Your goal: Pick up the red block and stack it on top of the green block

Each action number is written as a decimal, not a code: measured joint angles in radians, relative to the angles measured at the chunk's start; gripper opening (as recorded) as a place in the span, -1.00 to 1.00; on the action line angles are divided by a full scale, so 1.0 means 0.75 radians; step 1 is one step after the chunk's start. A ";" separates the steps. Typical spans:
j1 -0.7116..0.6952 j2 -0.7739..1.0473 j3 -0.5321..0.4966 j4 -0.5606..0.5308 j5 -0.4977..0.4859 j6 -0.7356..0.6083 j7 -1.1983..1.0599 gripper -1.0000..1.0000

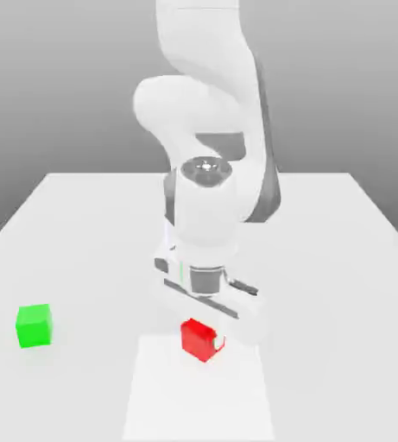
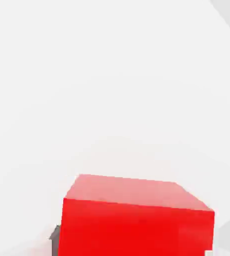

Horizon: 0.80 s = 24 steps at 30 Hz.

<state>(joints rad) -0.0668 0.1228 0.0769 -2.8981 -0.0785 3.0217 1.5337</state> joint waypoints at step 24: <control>-0.566 0.010 -0.447 0.253 0.258 -0.251 -0.887 -1.00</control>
<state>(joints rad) -0.4914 0.1301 -0.2587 -2.7081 0.1147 2.8331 0.8685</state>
